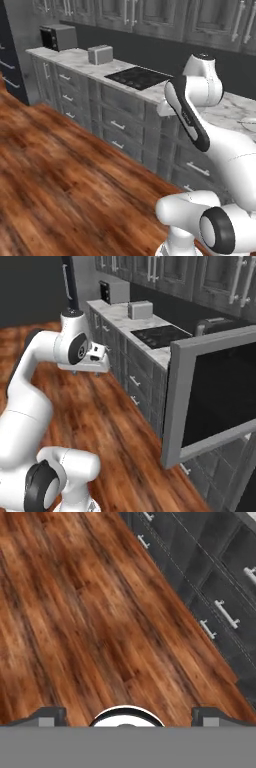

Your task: Pick the kebab skewer from the counter and place it in the microwave.

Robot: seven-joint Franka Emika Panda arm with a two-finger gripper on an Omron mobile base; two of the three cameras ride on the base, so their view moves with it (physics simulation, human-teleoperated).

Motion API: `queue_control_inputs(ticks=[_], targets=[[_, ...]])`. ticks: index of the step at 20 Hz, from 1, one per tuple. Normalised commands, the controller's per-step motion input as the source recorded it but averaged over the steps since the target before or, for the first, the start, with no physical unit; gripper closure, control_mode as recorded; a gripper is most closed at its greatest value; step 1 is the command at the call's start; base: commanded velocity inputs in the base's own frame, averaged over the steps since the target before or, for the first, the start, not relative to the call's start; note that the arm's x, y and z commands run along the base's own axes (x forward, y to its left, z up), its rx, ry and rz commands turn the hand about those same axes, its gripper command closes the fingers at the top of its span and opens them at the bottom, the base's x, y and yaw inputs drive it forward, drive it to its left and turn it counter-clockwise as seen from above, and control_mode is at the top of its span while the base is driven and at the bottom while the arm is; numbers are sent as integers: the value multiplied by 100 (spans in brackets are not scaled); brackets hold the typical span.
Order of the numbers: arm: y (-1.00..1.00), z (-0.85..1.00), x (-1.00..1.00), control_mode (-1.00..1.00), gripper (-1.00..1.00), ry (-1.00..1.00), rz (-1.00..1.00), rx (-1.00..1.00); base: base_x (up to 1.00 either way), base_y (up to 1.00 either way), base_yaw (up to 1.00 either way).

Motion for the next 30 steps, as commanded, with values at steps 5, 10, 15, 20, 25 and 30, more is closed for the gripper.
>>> queue_control_inputs(ticks=[5,10,15,20,25,30], targets=[[0,0,0,100,-100,0,0,0,100,60,-5],[0,0,0,100,-100,0,0,0,94,30,-54],[0,0,0,100,-100,0,0,0,23,0,-86],[0,0,0,100,-100,0,0,0,0,0,-94],[0,0,0,100,-100,0,0,0,61,50,-79],[0,0,0,100,-100,0,0,0,100,70,-52]])
